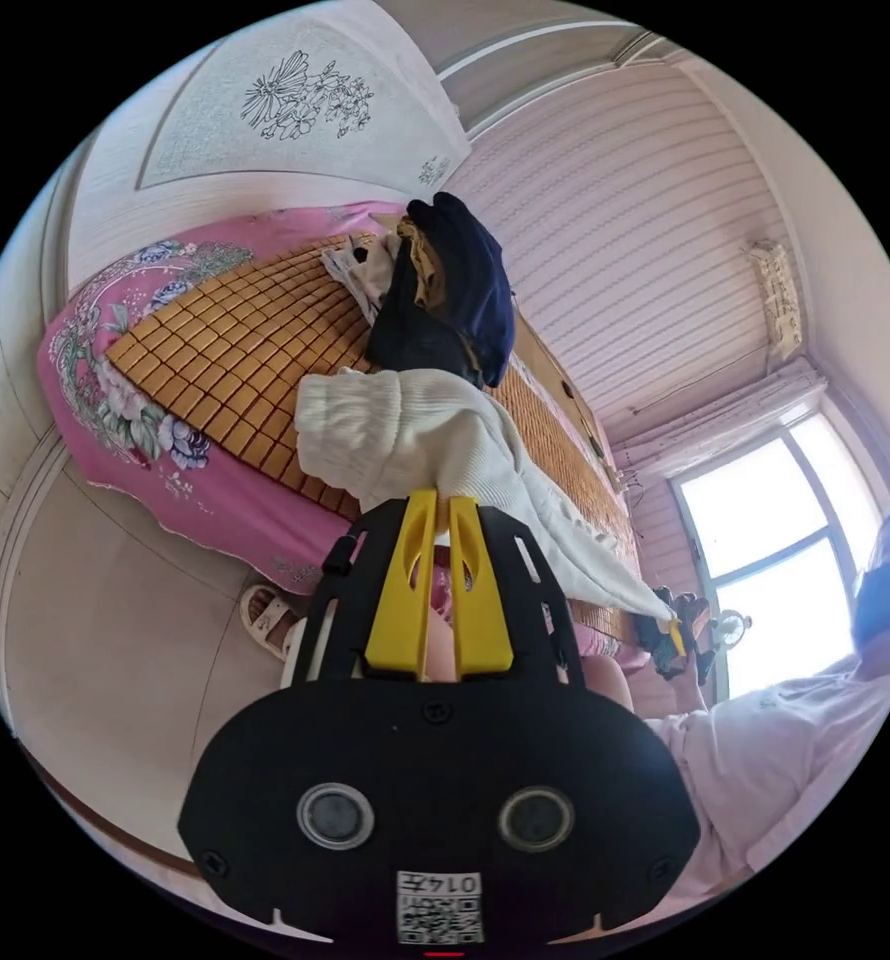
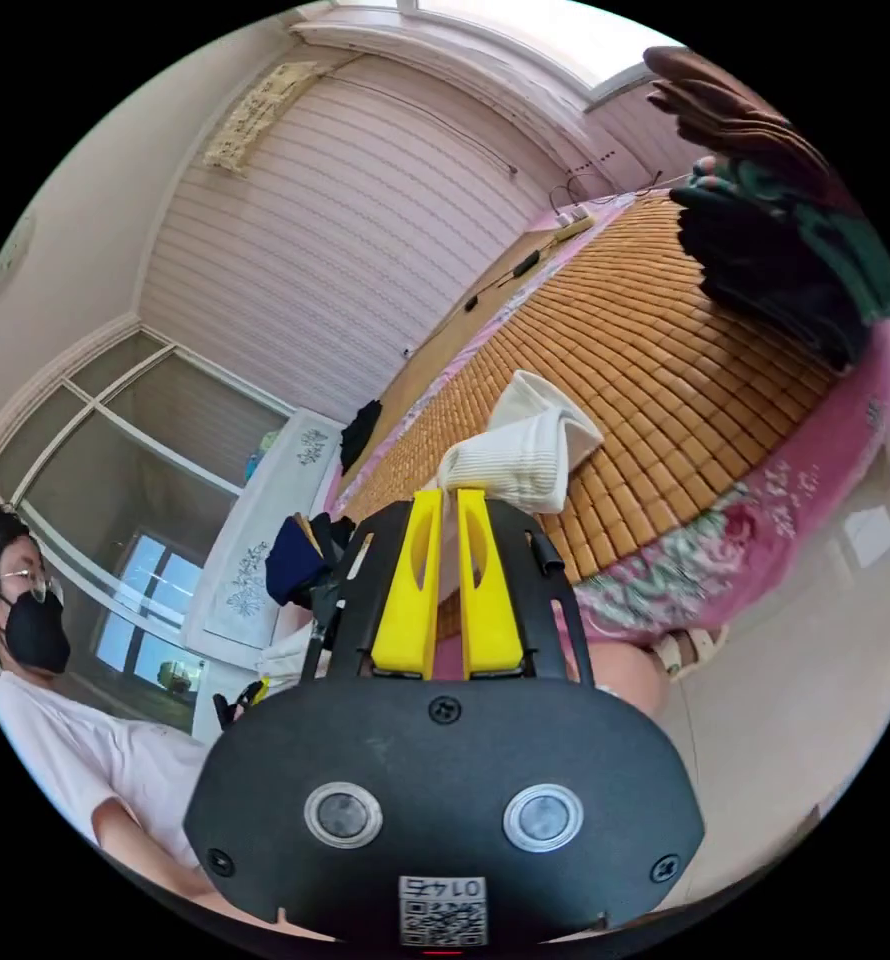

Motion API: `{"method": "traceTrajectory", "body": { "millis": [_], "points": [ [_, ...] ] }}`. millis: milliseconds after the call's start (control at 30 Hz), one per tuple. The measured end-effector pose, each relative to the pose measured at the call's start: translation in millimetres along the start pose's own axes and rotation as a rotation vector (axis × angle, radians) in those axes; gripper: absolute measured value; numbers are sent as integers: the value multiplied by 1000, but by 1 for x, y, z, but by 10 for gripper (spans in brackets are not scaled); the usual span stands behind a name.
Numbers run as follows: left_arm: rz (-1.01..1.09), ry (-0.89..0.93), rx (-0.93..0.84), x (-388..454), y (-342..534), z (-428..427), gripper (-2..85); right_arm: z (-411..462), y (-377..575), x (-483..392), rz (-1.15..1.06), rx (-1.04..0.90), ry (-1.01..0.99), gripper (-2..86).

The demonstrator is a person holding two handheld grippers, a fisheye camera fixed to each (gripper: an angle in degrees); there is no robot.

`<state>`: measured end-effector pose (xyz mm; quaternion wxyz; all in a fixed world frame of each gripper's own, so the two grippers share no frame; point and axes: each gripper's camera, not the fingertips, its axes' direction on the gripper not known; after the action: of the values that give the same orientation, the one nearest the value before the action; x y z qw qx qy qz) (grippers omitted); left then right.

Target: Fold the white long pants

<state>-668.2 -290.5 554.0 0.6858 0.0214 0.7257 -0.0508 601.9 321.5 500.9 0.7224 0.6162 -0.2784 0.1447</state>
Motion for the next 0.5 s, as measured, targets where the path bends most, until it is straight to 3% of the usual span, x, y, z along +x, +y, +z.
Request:
{"method": "traceTrajectory", "body": {
  "millis": [167,267,500],
  "points": [
    [-12,-71,-147,-44,33,42,5,-23,73,65,237,-231,336,36],
    [-77,-95,-244,-72,52,77,25,-15,84,78,313,-246,352,50],
    [-211,-21,-110,-127,99,63,58,-32,64,81,385,-146,497,26]
  ]
}}
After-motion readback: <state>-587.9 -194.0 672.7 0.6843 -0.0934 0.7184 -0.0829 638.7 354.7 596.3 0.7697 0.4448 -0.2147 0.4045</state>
